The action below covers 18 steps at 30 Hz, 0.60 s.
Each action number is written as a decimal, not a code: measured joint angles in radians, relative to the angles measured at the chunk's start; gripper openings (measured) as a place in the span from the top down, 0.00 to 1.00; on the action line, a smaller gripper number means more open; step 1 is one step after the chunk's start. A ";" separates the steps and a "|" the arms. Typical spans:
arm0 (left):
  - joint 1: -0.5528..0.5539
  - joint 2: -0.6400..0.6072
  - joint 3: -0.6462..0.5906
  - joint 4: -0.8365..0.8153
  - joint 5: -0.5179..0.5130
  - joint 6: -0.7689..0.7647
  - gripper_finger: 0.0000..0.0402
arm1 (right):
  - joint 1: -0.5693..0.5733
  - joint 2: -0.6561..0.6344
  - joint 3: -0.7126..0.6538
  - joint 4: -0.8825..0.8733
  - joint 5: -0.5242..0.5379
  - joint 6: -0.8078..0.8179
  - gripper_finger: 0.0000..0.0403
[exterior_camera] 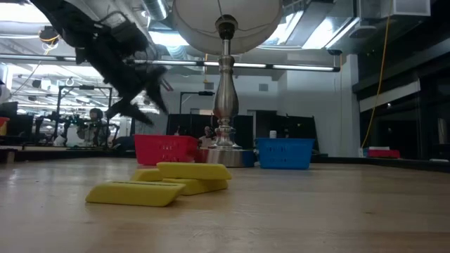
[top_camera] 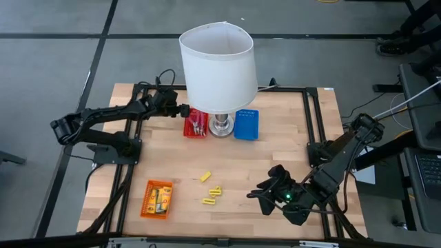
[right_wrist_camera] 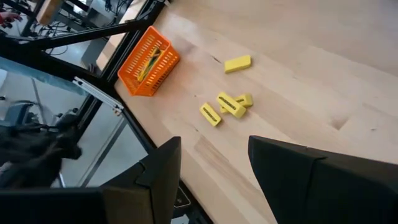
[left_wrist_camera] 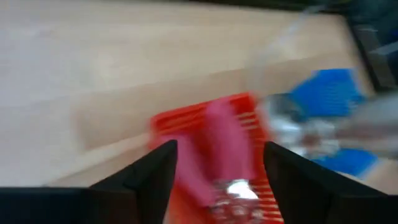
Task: Pick & Place School Supplies
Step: Put the yellow eraser into the blue basket
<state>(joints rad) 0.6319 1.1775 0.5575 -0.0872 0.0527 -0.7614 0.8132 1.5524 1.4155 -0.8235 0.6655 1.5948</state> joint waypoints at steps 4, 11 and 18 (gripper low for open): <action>-0.001 -0.092 0.001 0.105 0.154 0.081 0.39 | -0.019 -0.001 -0.008 -0.002 -0.017 -0.036 0.53; -0.087 -0.348 0.003 0.245 0.622 0.088 0.43 | -0.142 -0.001 -0.106 0.130 -0.344 -0.319 0.53; -0.444 -0.613 0.002 -0.118 0.320 0.048 0.47 | -0.347 0.007 -0.237 0.431 -0.645 -0.678 0.57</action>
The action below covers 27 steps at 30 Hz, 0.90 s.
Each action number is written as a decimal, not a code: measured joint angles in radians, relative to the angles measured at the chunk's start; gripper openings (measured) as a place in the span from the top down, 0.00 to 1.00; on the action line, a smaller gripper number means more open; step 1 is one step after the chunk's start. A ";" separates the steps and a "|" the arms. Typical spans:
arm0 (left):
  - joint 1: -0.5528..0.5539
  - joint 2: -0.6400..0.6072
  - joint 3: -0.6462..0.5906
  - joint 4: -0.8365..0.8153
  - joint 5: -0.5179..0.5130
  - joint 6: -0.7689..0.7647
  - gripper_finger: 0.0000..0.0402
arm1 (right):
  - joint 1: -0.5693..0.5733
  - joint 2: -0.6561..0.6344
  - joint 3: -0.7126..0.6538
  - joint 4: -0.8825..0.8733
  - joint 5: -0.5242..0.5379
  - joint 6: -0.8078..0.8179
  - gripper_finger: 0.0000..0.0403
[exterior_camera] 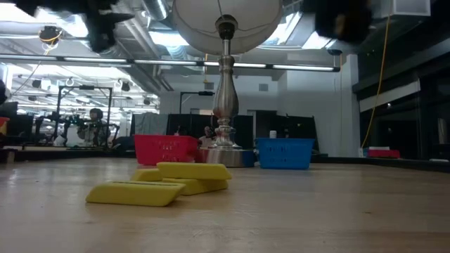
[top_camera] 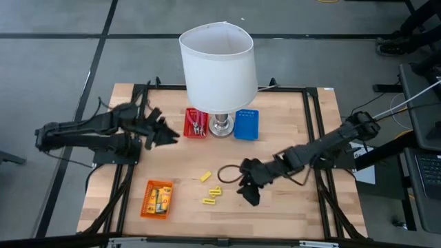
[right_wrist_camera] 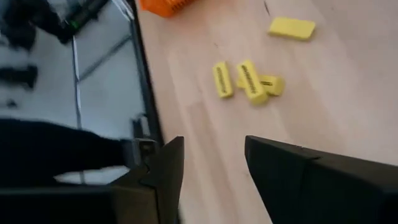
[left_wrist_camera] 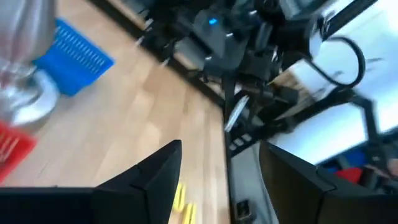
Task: Pick & Place School Supplies
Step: Put the yellow eraser into the blue basket
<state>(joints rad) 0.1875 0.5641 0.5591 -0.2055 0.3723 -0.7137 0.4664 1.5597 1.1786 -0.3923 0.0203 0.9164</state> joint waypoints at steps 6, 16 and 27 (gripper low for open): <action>-0.336 -0.060 0.029 -0.229 -0.316 -0.053 0.49 | -0.083 0.063 -0.015 0.018 -0.084 -0.256 0.62; -0.695 0.173 0.157 -0.376 -0.663 -0.087 0.50 | -0.072 0.214 -0.015 0.188 -0.013 -0.628 0.66; -0.812 0.301 0.173 -0.367 -0.754 -0.236 0.50 | -0.051 0.375 -0.015 0.399 0.073 -0.665 0.67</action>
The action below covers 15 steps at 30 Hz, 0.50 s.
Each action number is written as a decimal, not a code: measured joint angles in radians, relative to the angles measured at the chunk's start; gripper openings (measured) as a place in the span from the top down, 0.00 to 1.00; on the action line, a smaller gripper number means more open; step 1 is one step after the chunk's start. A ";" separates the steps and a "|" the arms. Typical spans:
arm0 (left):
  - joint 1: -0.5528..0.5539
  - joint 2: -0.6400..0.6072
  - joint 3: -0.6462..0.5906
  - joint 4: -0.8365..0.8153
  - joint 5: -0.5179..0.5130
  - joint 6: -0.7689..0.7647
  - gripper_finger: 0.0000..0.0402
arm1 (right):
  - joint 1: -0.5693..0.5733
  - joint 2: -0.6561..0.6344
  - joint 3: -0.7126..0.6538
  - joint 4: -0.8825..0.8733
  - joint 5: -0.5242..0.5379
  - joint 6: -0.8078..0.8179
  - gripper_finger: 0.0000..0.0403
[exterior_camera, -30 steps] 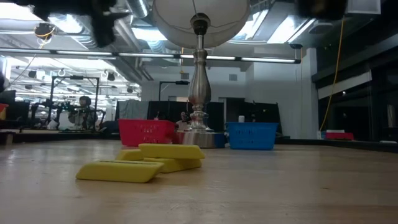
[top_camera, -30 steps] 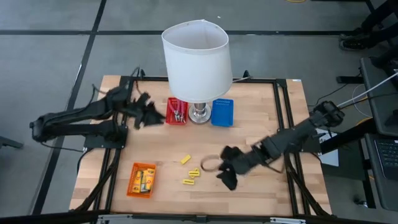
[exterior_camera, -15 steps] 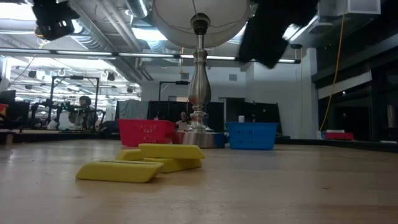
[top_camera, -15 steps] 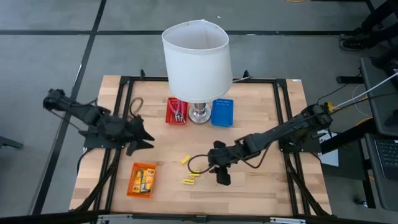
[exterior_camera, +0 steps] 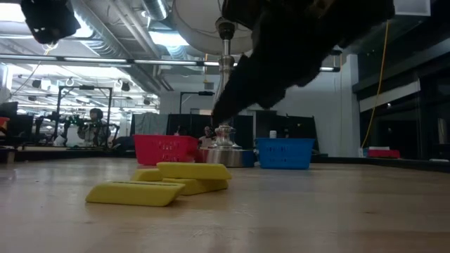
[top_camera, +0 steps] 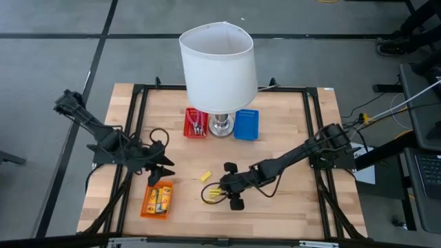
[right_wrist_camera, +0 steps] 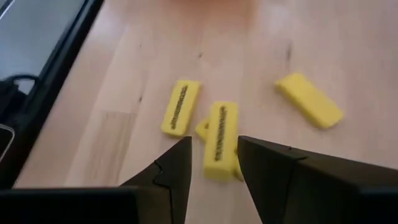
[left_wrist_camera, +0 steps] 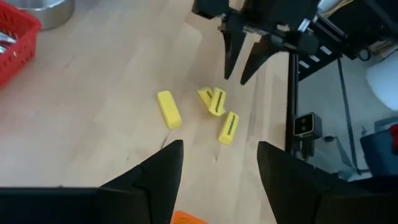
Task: Pick & Place School Supplies
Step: Put the yellow eraser into the blue basket
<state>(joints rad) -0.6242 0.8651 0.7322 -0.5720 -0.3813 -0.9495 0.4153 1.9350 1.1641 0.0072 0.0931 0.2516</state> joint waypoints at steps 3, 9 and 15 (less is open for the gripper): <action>-0.018 0.001 0.000 0.000 -0.006 -0.033 0.50 | 0.006 0.025 0.000 0.020 -0.007 0.006 0.65; -0.032 0.001 0.000 -0.007 -0.012 -0.061 0.50 | 0.008 0.028 0.001 0.035 0.030 -0.029 0.63; -0.032 0.001 0.000 -0.007 -0.011 -0.062 0.50 | 0.006 0.076 0.001 0.085 0.006 -0.024 0.63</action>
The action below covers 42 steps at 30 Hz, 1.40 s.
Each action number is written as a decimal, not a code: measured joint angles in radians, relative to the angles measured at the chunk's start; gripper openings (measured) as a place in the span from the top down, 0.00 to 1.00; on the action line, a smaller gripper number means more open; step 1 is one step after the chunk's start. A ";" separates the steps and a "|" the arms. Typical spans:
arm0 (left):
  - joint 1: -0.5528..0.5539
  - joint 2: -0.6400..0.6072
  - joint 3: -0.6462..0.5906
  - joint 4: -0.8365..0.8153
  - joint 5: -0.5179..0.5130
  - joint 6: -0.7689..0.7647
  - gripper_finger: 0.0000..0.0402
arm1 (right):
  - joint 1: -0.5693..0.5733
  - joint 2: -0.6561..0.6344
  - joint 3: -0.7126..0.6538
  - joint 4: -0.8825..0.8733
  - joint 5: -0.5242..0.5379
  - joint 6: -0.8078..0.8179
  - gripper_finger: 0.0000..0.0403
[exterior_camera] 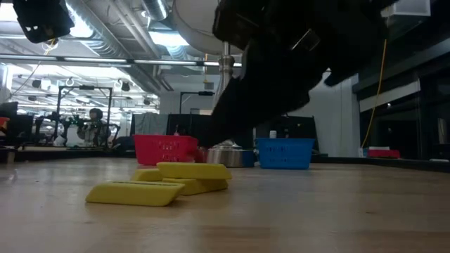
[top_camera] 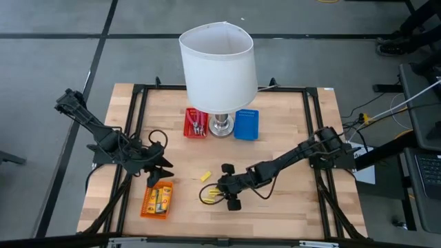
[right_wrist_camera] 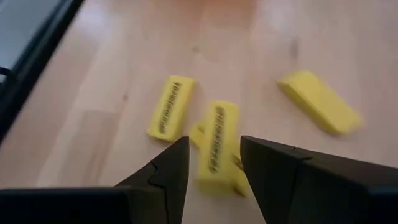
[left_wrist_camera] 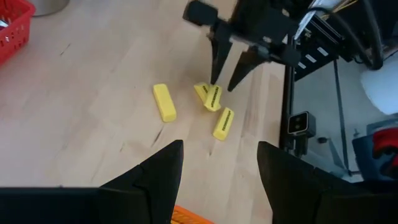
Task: Pick & Place School Supplies
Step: Put the yellow eraser into the blue basket
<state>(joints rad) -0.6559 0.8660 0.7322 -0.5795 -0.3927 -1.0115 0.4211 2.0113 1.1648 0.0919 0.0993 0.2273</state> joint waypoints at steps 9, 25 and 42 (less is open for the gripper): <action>0.000 0.000 0.000 -0.001 0.019 -0.007 0.50 | 0.006 0.042 0.000 0.040 -0.005 0.026 0.63; 0.000 0.000 0.000 -0.001 0.021 -0.035 0.50 | -0.001 0.078 0.001 0.047 0.049 0.026 0.63; 0.000 0.000 0.000 0.000 0.008 -0.058 0.50 | 0.001 0.079 0.001 0.046 0.092 0.068 0.88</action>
<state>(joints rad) -0.6559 0.8658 0.7322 -0.5796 -0.3845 -1.0690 0.4217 2.0907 1.1660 0.1378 0.1910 0.2952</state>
